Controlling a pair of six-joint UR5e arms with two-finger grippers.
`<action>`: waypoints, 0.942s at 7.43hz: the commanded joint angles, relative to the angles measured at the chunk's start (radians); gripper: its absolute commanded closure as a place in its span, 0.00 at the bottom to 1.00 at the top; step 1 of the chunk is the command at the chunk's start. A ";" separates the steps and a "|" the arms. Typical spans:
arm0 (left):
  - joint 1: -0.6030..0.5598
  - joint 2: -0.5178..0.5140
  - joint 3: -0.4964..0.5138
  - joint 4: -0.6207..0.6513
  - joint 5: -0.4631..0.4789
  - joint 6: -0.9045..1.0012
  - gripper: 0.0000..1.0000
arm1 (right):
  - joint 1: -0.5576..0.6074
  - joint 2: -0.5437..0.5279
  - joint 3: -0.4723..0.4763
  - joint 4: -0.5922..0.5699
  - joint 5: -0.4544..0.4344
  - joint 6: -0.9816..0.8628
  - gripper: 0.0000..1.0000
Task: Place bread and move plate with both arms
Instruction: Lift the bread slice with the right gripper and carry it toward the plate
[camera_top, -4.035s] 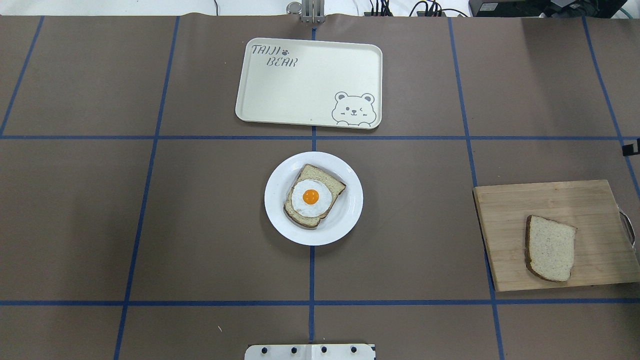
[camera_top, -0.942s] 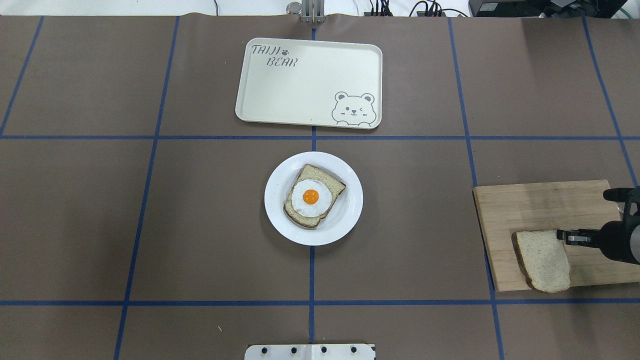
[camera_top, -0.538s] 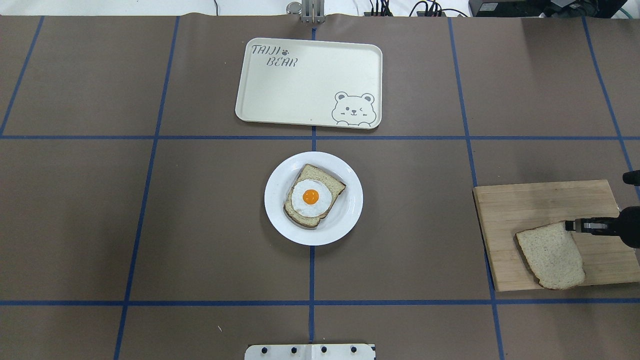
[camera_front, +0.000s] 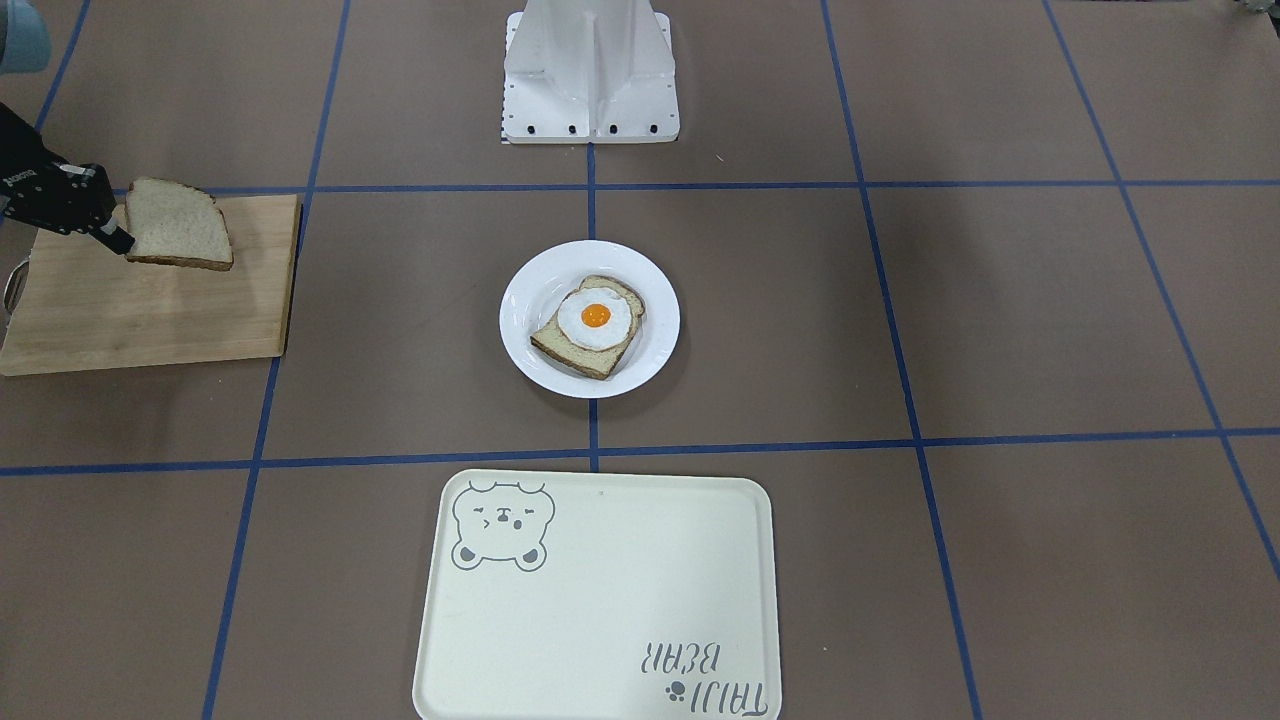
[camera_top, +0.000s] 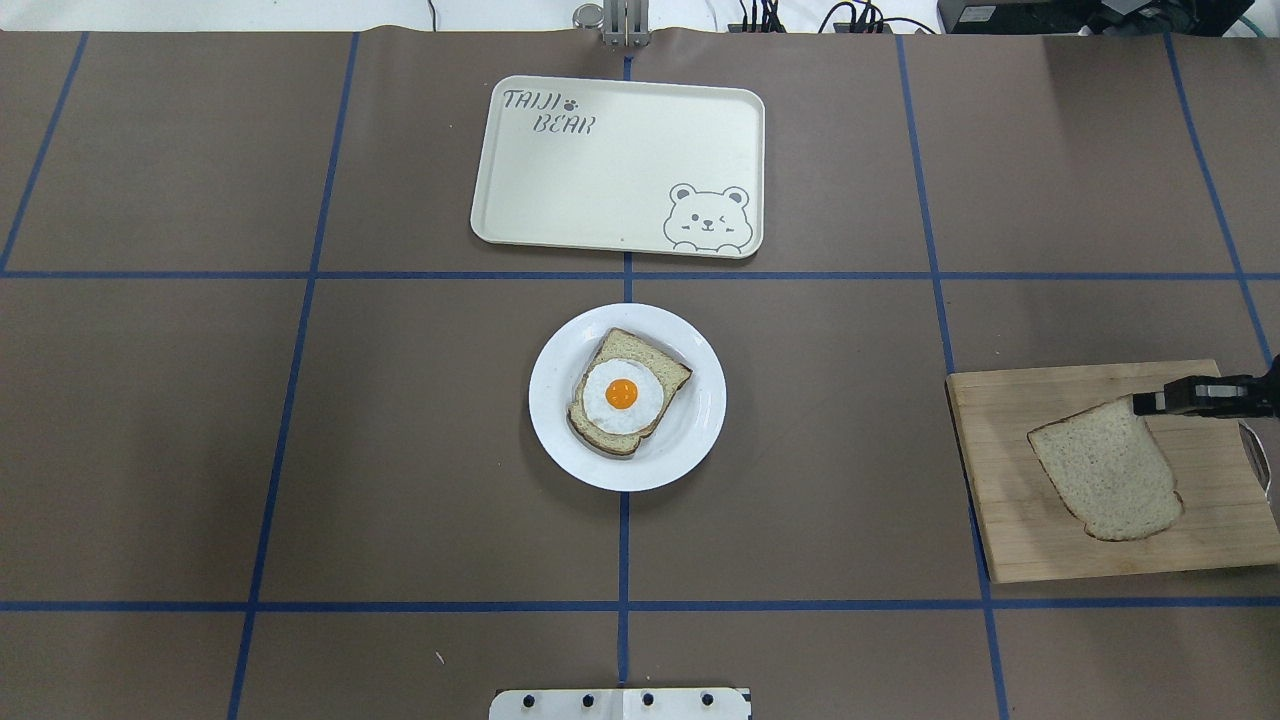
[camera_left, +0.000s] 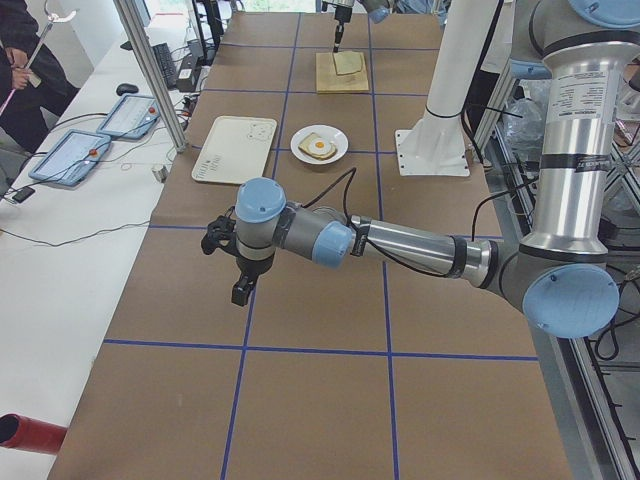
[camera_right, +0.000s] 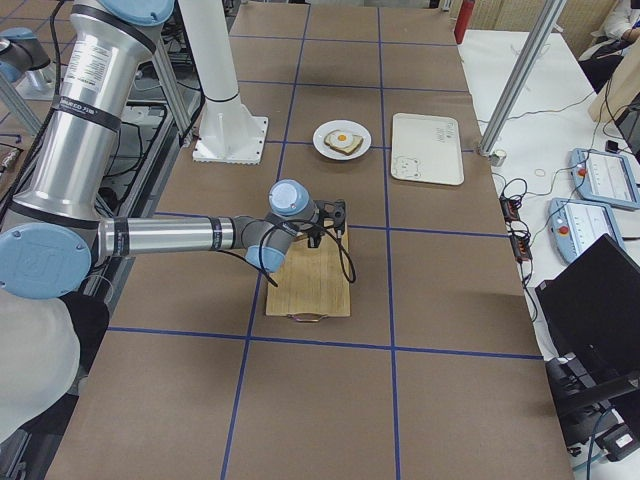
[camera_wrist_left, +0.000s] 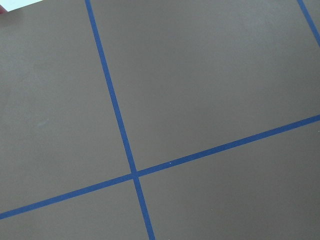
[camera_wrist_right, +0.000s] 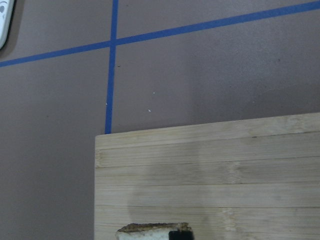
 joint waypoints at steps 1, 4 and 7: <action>0.001 -0.002 -0.003 0.000 0.000 -0.017 0.01 | 0.065 0.114 -0.004 -0.015 0.115 0.019 1.00; -0.001 -0.002 0.001 0.000 -0.002 -0.017 0.01 | 0.054 0.384 -0.003 -0.216 0.090 0.146 1.00; 0.001 -0.005 0.011 0.000 -0.002 -0.018 0.01 | -0.187 0.611 0.002 -0.306 -0.244 0.483 1.00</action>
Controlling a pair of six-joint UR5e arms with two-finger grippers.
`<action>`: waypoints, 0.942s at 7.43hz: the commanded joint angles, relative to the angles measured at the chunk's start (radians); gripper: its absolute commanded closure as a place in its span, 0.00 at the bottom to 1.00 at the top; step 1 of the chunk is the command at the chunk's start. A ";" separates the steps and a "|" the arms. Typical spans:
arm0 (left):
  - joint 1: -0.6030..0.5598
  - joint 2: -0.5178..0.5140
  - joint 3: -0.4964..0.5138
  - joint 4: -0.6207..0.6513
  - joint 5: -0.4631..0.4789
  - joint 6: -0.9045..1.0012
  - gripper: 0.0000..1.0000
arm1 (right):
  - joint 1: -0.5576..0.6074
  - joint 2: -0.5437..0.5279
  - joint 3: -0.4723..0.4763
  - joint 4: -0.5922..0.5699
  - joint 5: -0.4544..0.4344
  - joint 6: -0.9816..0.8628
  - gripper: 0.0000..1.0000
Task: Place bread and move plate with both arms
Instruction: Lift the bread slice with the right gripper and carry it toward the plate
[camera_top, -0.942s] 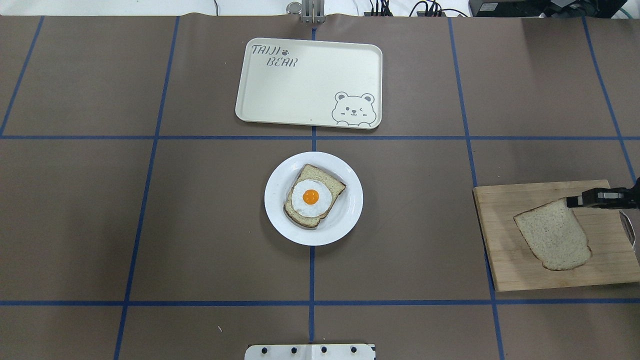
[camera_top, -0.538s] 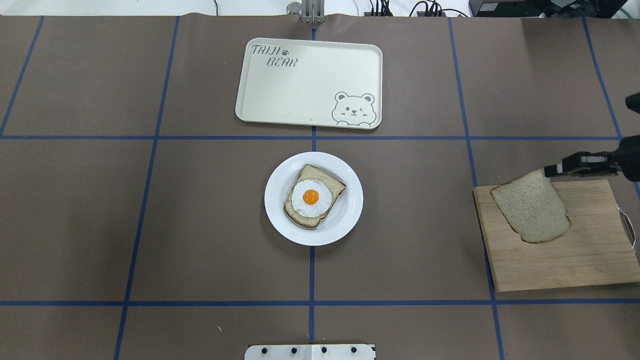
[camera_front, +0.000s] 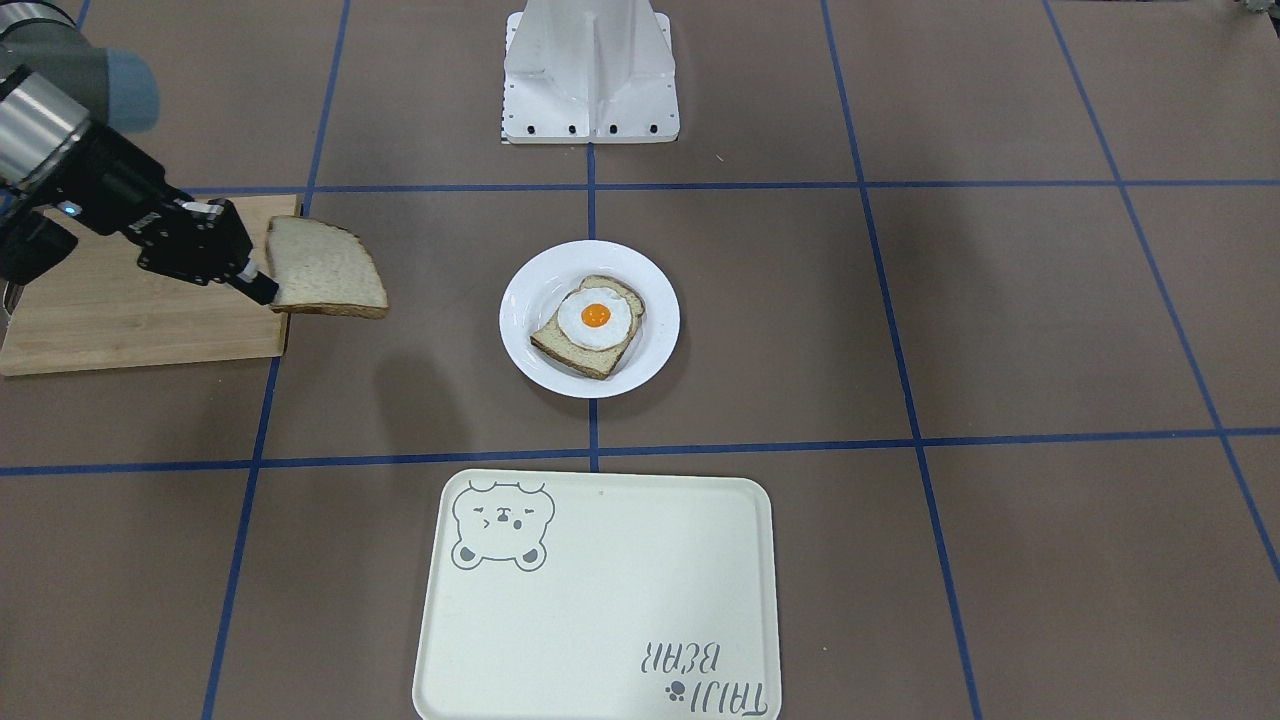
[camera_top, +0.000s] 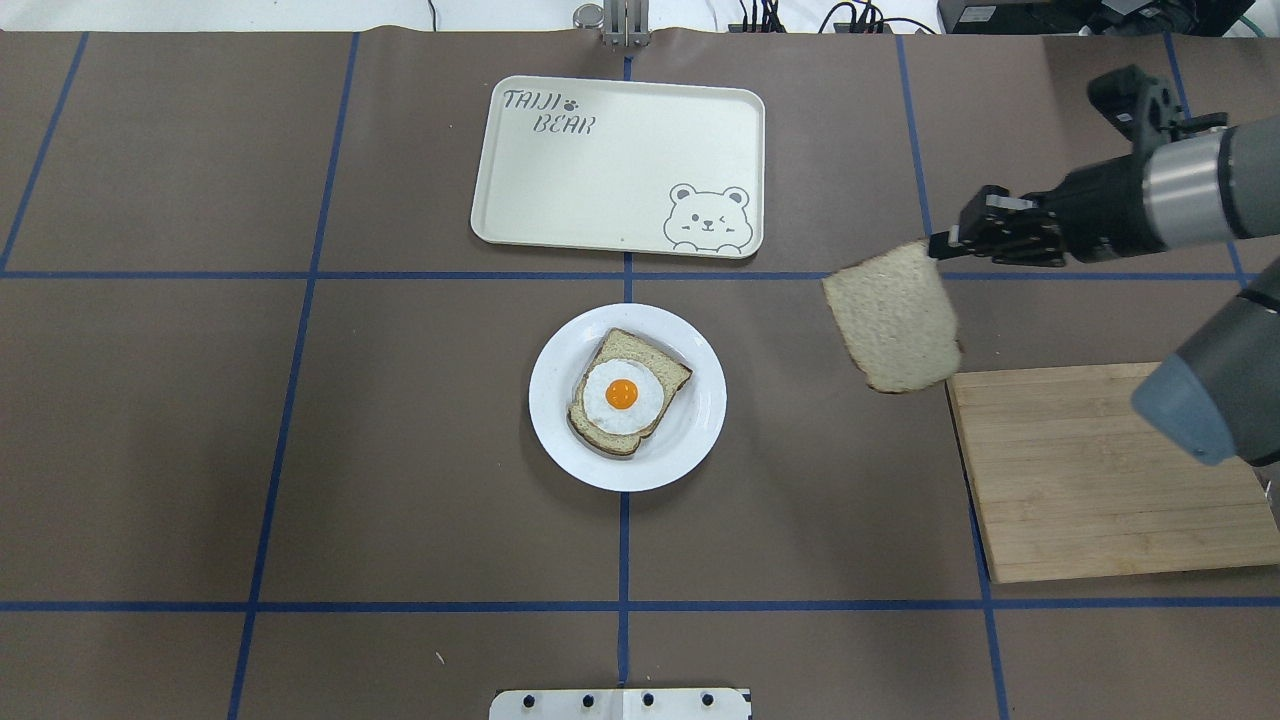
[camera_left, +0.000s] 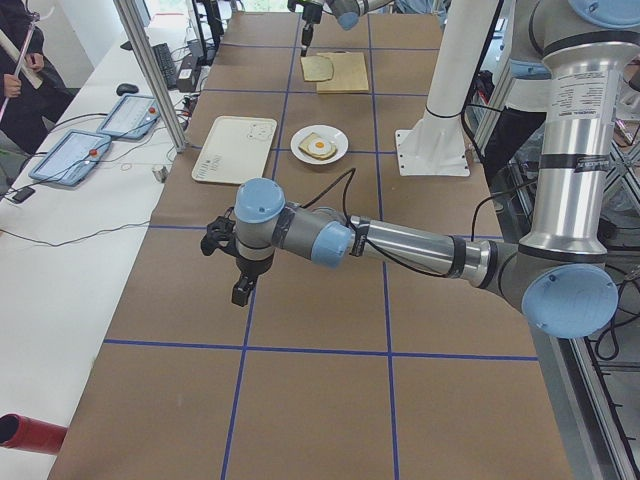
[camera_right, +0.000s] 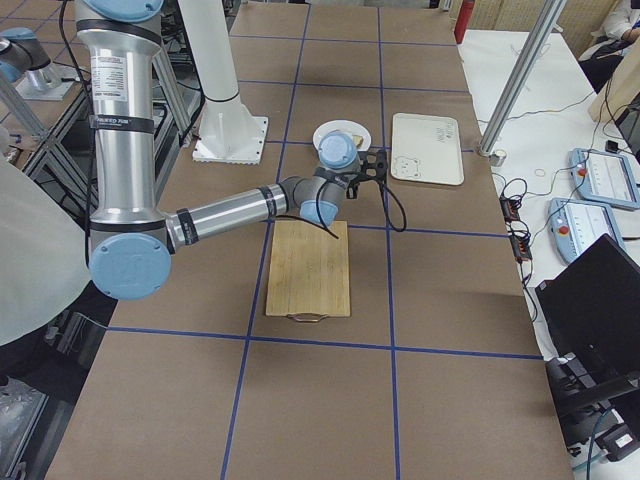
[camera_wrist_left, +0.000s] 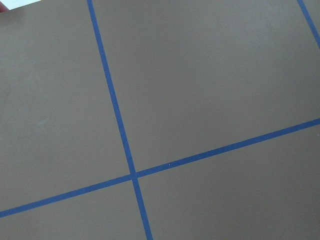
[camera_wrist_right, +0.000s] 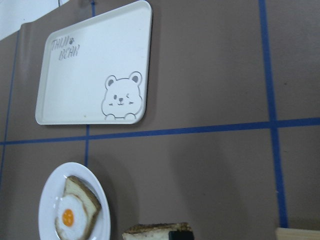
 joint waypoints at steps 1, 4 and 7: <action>0.000 -0.004 0.004 0.000 0.000 -0.001 0.01 | -0.210 0.188 0.016 -0.186 -0.301 0.180 1.00; 0.000 -0.007 0.011 0.000 0.000 -0.001 0.01 | -0.427 0.310 0.018 -0.366 -0.628 0.338 1.00; 0.000 -0.002 0.008 0.000 -0.002 -0.001 0.01 | -0.597 0.330 -0.001 -0.490 -0.935 0.511 1.00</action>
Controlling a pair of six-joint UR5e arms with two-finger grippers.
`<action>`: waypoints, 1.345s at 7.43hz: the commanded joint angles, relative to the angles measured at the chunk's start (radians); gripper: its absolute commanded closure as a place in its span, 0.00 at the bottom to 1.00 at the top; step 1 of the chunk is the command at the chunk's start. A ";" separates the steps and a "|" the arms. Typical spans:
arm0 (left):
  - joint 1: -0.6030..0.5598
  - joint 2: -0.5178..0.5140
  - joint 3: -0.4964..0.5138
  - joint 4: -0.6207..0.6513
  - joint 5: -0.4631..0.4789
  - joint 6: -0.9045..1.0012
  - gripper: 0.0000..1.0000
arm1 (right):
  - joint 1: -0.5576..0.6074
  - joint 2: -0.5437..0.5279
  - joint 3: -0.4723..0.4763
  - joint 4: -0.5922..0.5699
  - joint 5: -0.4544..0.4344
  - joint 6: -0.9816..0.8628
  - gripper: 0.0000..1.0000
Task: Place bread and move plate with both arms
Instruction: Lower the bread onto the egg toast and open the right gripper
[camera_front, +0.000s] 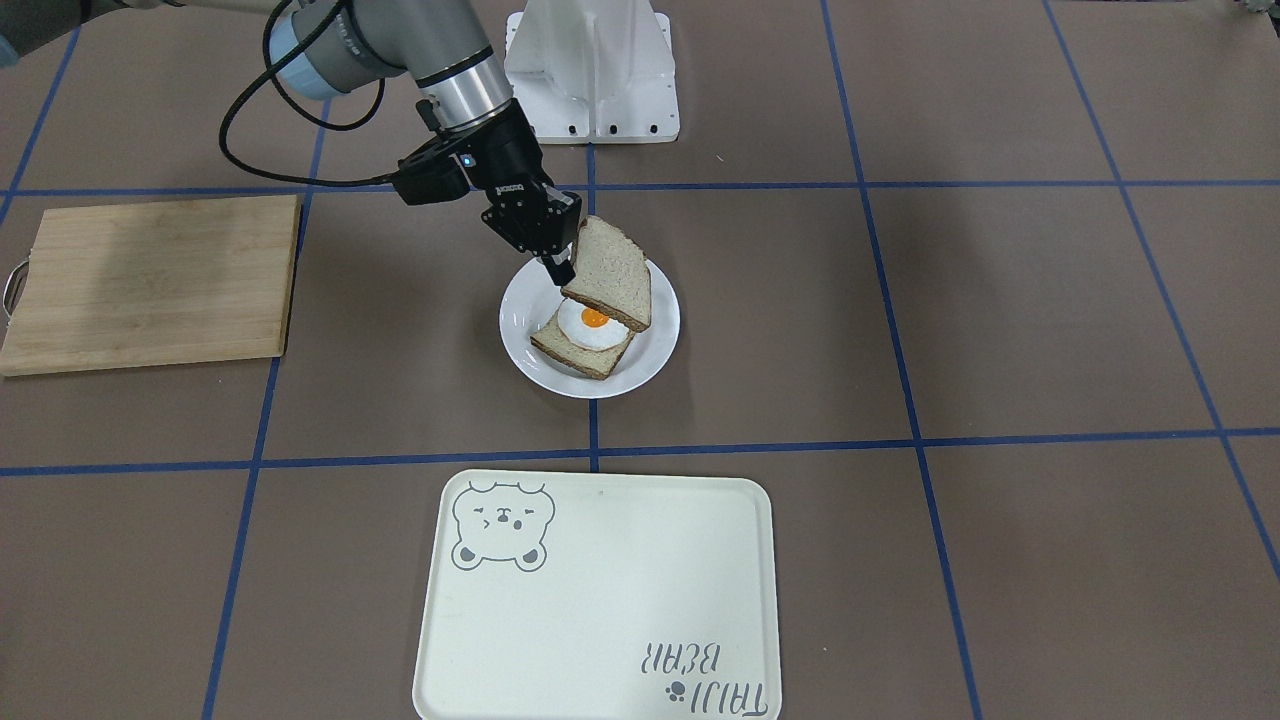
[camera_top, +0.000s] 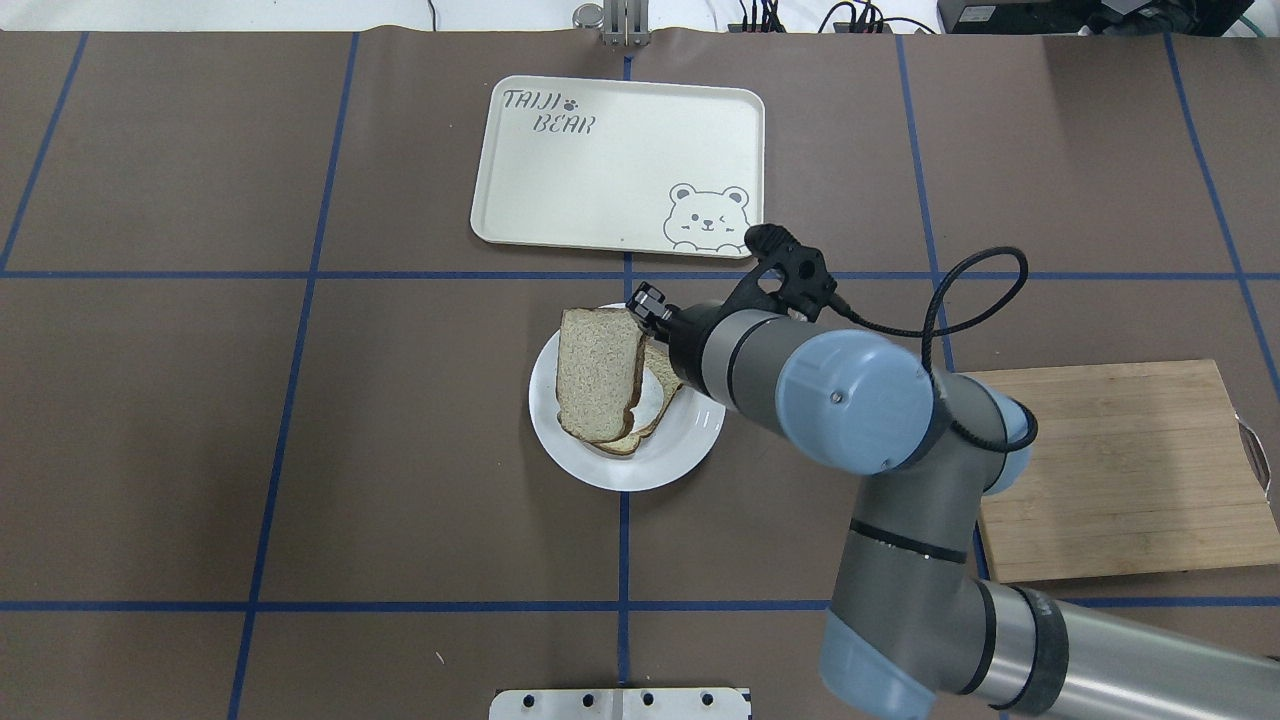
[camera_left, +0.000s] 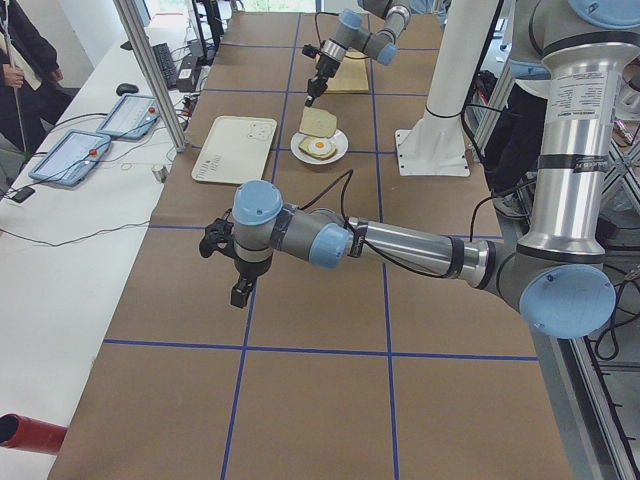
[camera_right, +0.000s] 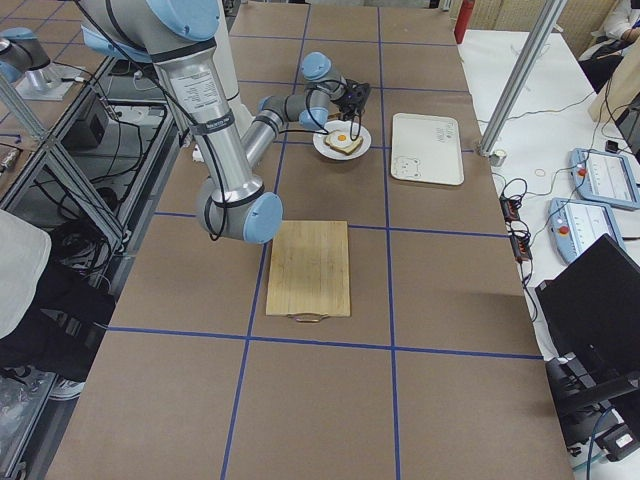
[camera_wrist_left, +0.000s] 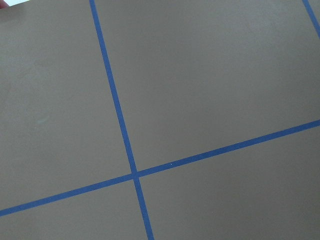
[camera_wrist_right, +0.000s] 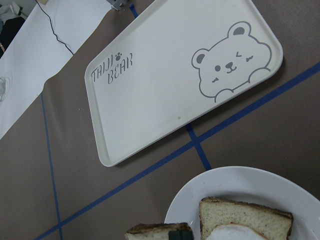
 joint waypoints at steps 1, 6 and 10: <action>0.000 0.001 -0.001 0.000 0.000 0.000 0.01 | -0.068 -0.005 -0.030 -0.056 -0.142 0.105 1.00; 0.000 -0.006 0.000 0.000 0.000 -0.002 0.01 | -0.071 -0.024 -0.094 -0.105 -0.174 0.064 1.00; 0.000 -0.009 -0.006 0.000 0.000 -0.028 0.01 | 0.054 -0.021 -0.012 -0.256 -0.021 -0.184 0.00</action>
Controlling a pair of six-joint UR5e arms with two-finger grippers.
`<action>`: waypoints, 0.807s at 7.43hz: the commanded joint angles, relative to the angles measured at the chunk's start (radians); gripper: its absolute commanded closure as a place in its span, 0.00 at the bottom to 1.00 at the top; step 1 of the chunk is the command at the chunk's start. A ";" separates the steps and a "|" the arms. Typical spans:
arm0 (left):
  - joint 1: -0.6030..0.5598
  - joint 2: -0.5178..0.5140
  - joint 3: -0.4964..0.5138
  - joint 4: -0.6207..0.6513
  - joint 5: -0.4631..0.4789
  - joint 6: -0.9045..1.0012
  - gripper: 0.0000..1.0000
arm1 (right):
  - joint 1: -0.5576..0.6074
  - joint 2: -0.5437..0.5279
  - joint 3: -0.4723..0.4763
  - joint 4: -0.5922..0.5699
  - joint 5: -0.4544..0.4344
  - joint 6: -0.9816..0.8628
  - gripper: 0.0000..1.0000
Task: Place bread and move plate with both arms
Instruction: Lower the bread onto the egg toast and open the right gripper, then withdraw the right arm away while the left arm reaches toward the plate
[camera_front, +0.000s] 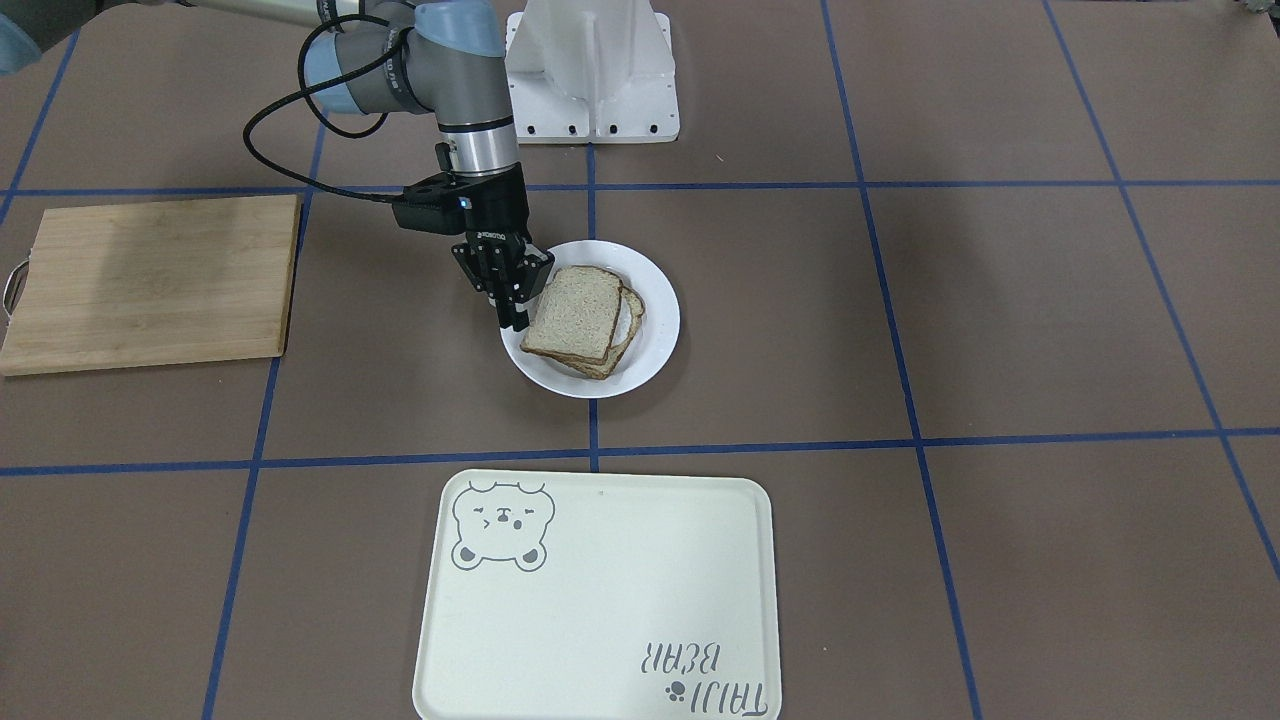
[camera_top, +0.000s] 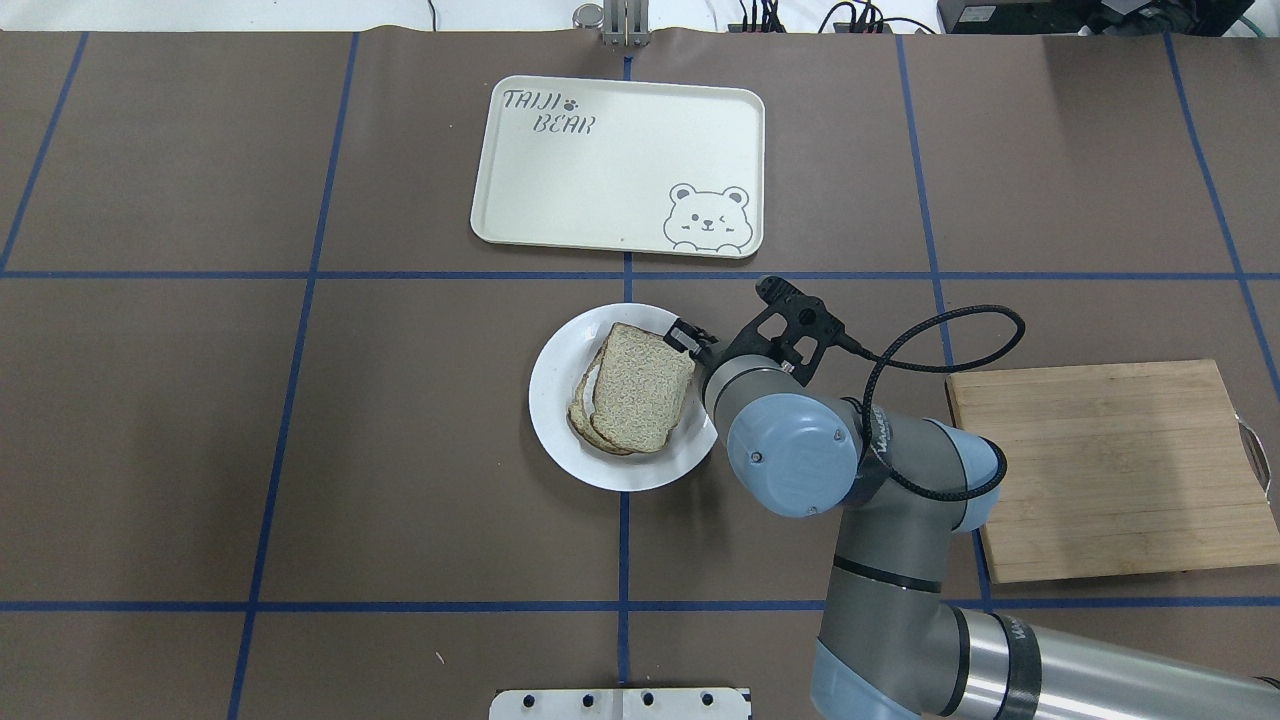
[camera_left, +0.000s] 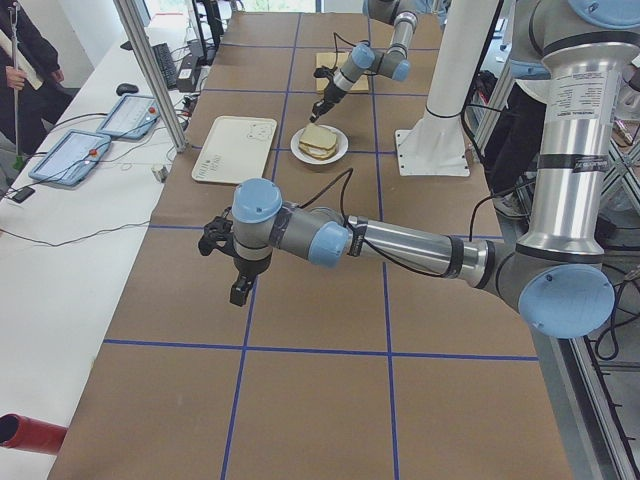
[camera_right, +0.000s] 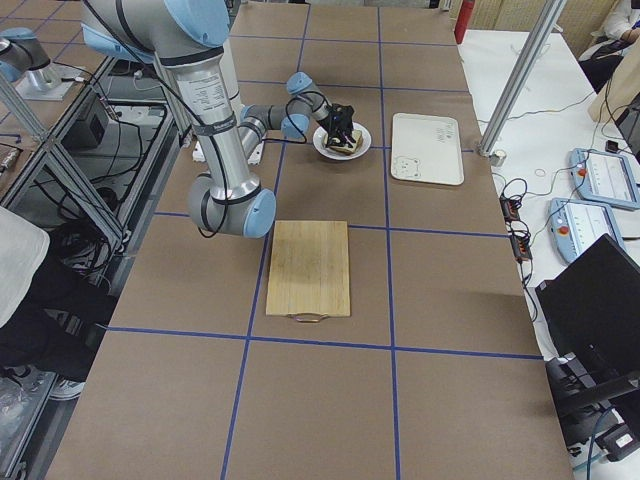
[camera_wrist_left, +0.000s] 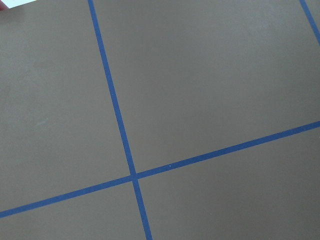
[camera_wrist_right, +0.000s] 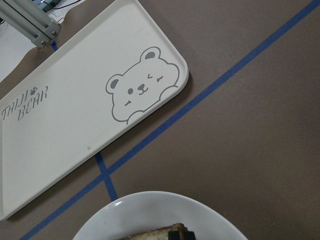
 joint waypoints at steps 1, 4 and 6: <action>0.000 0.000 -0.009 -0.014 0.000 -0.006 0.01 | 0.150 0.000 0.107 -0.164 0.216 -0.273 0.00; 0.027 -0.044 -0.013 -0.176 -0.018 -0.183 0.01 | 0.501 -0.078 0.115 -0.263 0.579 -0.840 0.00; 0.169 -0.052 -0.006 -0.390 -0.058 -0.492 0.01 | 0.746 -0.200 0.085 -0.271 0.785 -1.267 0.00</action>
